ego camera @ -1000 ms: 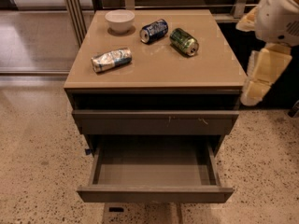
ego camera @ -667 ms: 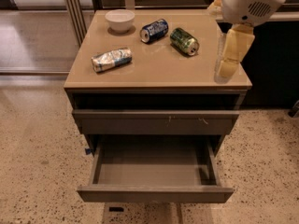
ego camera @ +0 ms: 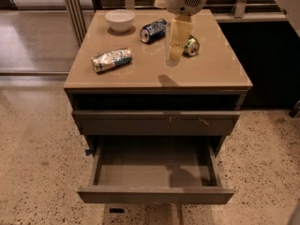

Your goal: Place redbull can into middle drawer

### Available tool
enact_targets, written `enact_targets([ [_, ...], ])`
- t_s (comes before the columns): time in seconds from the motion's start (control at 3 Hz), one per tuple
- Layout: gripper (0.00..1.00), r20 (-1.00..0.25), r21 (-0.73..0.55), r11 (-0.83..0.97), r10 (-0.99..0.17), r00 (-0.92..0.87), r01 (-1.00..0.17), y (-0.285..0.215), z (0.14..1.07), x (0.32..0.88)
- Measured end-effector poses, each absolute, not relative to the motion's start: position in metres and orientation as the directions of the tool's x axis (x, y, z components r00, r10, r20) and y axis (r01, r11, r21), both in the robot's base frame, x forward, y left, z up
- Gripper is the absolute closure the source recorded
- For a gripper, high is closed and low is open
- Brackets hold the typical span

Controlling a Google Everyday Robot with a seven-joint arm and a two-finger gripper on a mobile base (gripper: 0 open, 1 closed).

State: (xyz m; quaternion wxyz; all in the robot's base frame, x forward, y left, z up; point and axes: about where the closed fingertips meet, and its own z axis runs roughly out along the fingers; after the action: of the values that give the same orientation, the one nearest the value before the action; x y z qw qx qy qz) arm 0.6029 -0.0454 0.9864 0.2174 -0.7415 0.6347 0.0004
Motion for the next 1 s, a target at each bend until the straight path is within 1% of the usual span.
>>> enact_targets([
  [0.33, 0.0, -0.295, -0.322, -0.159, -0.92, 0.258, -0.933, 0.007, 0.966, 0.628],
  [0.67, 0.0, -0.274, -0.3, -0.208, -0.916, 0.293, -0.931, 0.047, 0.942, 0.649],
  [1.0, 0.0, -0.193, -0.275, -0.259, -0.928, 0.317, -0.926, 0.078, 0.922, 0.668],
])
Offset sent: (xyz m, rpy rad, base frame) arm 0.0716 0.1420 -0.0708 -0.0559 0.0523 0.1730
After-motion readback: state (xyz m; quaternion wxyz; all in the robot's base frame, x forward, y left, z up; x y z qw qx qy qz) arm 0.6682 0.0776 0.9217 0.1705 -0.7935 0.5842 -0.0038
